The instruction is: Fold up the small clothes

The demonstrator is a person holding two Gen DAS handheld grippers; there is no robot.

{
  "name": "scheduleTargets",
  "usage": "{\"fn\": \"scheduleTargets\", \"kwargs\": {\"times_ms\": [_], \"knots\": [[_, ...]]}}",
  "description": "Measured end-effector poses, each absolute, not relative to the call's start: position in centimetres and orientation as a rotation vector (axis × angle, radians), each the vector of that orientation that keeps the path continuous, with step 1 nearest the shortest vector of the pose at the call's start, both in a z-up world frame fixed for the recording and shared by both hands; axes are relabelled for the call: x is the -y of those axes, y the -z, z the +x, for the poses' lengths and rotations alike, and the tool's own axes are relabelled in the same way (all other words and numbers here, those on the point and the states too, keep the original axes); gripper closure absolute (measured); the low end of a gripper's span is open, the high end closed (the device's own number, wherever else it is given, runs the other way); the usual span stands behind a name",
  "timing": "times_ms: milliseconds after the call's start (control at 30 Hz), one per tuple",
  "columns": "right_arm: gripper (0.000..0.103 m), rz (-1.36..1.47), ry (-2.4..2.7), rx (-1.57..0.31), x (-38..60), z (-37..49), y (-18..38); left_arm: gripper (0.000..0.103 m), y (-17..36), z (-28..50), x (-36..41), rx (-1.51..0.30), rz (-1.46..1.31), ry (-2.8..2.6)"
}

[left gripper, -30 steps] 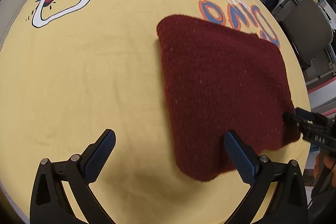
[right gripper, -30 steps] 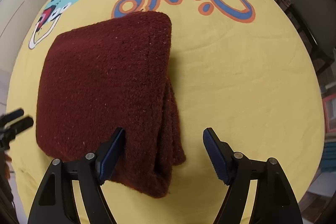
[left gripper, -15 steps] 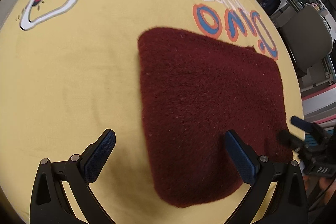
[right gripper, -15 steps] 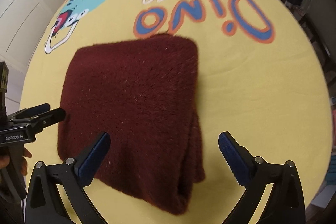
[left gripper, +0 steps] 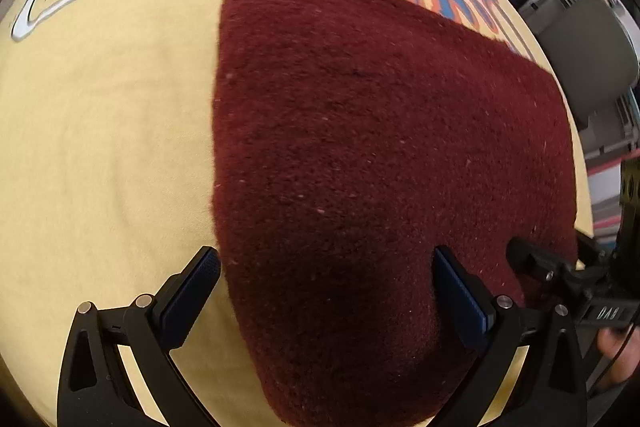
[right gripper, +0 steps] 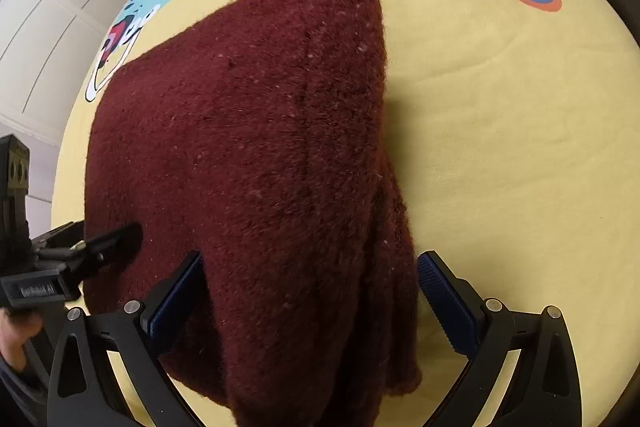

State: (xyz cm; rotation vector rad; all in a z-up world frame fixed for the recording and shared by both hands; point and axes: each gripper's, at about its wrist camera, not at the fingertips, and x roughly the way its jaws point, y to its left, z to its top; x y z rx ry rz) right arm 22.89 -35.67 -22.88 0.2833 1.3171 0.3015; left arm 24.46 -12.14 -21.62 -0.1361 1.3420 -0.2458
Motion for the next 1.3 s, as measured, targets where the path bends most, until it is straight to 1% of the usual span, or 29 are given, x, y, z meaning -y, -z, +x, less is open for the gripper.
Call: {"fn": "scheduleTargets", "kwargs": {"times_ms": [133, 167, 200, 233, 267, 333, 367, 400, 433, 467, 500, 533, 600, 633, 733, 867, 1033, 1200, 1300], "knots": [[0.002, 0.294, -0.283, -1.323, 35.4, 22.9, 23.0, 0.0, 22.0, 24.5, 12.3, -1.345, -0.135, 0.255], [0.007, 0.304, -0.291, -1.327, 35.4, 22.9, 23.0, 0.001, 22.1, 24.5, 12.3, -1.343, -0.133, 0.258], [0.016, 0.327, -0.31, -1.332, 35.4, 22.9, 22.9, 0.005, 22.1, 24.5, 12.3, -1.338, -0.132, 0.266], [0.021, 0.344, -0.327, -1.335, 35.3, 23.0, 22.7, 0.013, 22.0, 24.4, 12.3, -1.334, -0.141, 0.285], [0.027, 0.347, -0.331, -1.337, 35.2, 23.0, 22.6, 0.014, 22.0, 24.6, 12.4, -1.332, -0.145, 0.292], [0.033, 0.334, -0.331, -1.343, 34.9, 23.0, 22.2, 0.02, 21.9, 24.6, 12.5, -1.33, -0.132, 0.308], [0.037, 0.337, -0.331, -1.344, 34.7, 23.0, 22.1, 0.022, 21.9, 24.6, 12.5, -1.335, -0.128, 0.325], [0.043, 0.337, -0.331, -1.341, 34.5, 23.0, 21.9, 0.027, 21.8, 24.7, 12.4, -1.338, -0.128, 0.334], [0.046, 0.338, -0.331, -1.337, 34.3, 22.8, 21.6, 0.034, 21.7, 24.9, 12.3, -1.343, -0.13, 0.347], [0.052, 0.34, -0.326, -1.331, 34.2, 22.7, 21.3, 0.036, 21.5, 24.9, 12.3, -1.344, -0.126, 0.356], [0.057, 0.34, -0.322, -1.329, 34.2, 22.5, 21.2, 0.042, 21.4, 24.9, 12.4, -1.343, -0.115, 0.363], [0.058, 0.332, -0.316, -1.323, 34.1, 22.4, 20.8, 0.047, 21.0, 24.8, 12.6, -1.336, -0.096, 0.371], [0.063, 0.31, -0.305, -1.309, 33.7, 22.1, 19.9, 0.054, 20.4, 24.6, 12.8, -1.326, -0.07, 0.382], [0.064, 0.31, -0.306, -1.299, 33.7, 22.0, 19.4, 0.056, 19.8, 24.6, 12.8, -1.318, -0.064, 0.391], [0.066, 0.306, -0.313, -1.248, 33.5, 21.6, 16.9, 0.059, 17.8, 24.5, 12.2, -1.287, -0.075, 0.417], [0.067, 0.265, -0.33, -1.18, 31.8, 21.1, 13.1, 0.06, 14.7, 24.2, 11.1, -1.219, -0.067, 0.444], [0.067, 0.276, -0.362, -1.117, 29.9, 20.8, 10.5, 0.06, 11.6, 23.9, 7.9, -1.158, -0.095, 0.445], [0.067, 0.273, -0.388, -1.11, 26.6, 20.5, 10.6, 0.06, 11.3, 22.5, 4.6, -1.132, -0.085, 0.418], [0.067, 0.277, -0.391, -1.135, 24.4, 20.9, 12.3, 0.06, 12.3, 21.5, 3.8, -1.147, -0.094, 0.4]]}}
